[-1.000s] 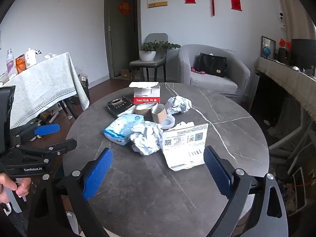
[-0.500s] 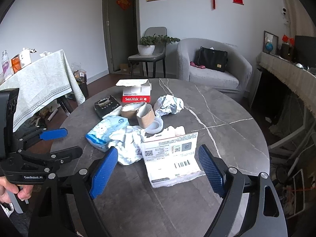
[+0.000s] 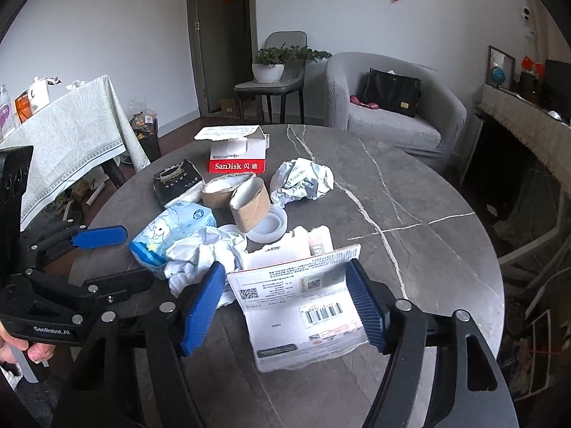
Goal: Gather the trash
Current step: 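Grasp the blue wipes pack with the left tool while the right tool grasps the white barcode paper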
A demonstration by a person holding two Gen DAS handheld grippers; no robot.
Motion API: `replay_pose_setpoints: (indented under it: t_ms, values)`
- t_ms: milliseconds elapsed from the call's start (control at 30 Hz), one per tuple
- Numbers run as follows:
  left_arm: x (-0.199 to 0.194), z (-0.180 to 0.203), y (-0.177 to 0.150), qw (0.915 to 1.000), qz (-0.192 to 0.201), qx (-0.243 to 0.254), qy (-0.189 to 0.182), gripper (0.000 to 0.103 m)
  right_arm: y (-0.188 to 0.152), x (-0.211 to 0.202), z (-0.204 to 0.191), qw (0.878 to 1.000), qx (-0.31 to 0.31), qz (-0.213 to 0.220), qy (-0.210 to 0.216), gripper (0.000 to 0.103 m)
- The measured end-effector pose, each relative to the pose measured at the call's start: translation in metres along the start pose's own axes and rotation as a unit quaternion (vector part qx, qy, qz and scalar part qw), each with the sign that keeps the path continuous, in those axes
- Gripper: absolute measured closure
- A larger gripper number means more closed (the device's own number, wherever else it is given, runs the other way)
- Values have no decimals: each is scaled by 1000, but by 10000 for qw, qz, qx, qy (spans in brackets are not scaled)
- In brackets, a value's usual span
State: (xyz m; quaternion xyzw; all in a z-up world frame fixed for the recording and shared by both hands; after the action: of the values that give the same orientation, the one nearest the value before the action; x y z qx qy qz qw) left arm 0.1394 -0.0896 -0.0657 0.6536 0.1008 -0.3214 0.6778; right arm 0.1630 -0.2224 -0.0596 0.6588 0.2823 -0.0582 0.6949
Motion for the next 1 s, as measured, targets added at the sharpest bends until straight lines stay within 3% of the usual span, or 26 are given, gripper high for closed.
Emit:
replay_pose_setpoints:
  t_ms: [133,267,300,367,433,567,667,1000]
  values:
    - [9,-4,1,9999,-84,-120,-43,22,4,5,2,10000,0,-7,60,42]
    - [13,1,3,9999,-87,-27,-57,22,4,7,8,10000,13,-67,61,41]
    - [14,2,3,10000,-85,15,-35,22,5,7,10,10000,8,-65,32,40]
    - [17,4,3,9999,-90,110,18,23,6,9,13,9999,-27,-95,27,22]
    - [18,4,3,9998,-105,165,74,24,4,10,14,9999,-24,-103,17,19]
    - [20,2,2,9992,-69,342,185,41,5,13,17,9999,-25,-139,45,19]
    - [20,2,3,9991,-32,408,80,48,6,18,20,9998,5,-181,33,19]
    - [12,-3,5,9983,-14,40,-574,51,4,35,18,9986,22,-468,224,19]
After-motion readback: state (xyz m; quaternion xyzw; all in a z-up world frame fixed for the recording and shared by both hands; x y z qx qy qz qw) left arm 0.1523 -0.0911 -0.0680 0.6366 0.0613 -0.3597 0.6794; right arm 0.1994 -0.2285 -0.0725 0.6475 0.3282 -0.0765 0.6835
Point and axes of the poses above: each gripper's, at about its wrist camera, not at the fingertips, and x roughly the way its jaws point, z to its right, y to its top, the point moved 5 cm from there along x, roughly the way its jaws point, and after that the axes turned 10 degrees about z, right-handed, at the moved point
